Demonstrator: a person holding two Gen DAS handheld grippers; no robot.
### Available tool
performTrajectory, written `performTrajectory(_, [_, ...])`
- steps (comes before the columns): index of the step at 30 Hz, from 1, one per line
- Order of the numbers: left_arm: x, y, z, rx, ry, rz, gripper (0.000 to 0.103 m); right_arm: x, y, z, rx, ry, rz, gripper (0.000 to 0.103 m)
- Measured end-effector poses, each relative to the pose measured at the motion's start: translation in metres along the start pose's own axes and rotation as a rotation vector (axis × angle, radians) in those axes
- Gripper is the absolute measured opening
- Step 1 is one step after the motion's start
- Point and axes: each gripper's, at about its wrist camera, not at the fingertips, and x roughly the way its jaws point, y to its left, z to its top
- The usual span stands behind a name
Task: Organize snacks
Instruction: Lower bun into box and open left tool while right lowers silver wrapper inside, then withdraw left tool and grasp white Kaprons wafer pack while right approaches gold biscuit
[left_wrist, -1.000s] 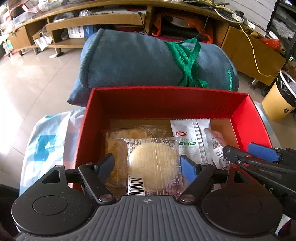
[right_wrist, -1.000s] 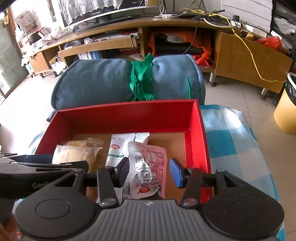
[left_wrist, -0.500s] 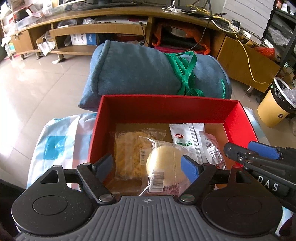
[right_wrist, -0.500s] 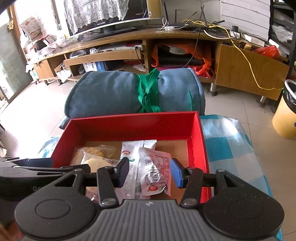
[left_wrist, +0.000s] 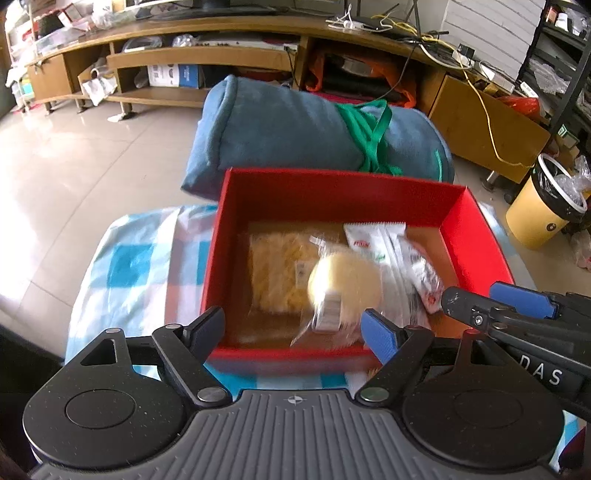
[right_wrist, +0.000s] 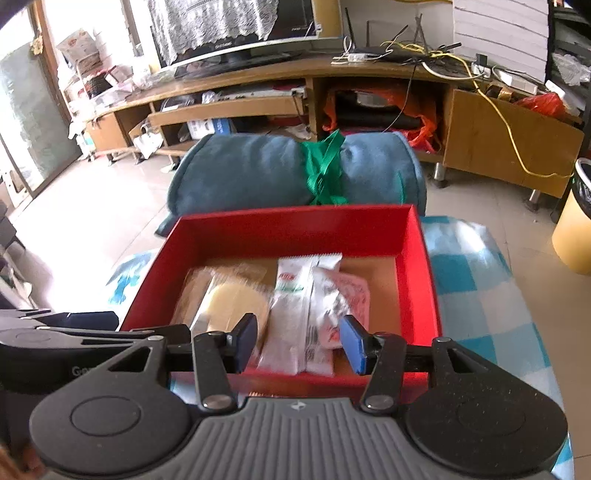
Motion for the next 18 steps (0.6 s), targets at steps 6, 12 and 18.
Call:
performTrajectory(6, [-0.009, 0.014, -0.023, -0.013, 0.013, -0.013, 0.086, -0.005, 0.013, -0.022, -0.009, 0.040, 0.018, 0.046])
performTrajectory(12, [-0.013, 0.033, -0.046, -0.042, 0.048, -0.016, 0.086, -0.001, 0.026, -0.046, -0.021, 0.101, 0.034, 0.049])
performTrajectory(18, [-0.013, 0.047, -0.066, -0.071, 0.116, -0.012, 0.087, 0.013, 0.040, -0.061, -0.071, 0.162, 0.024, 0.049])
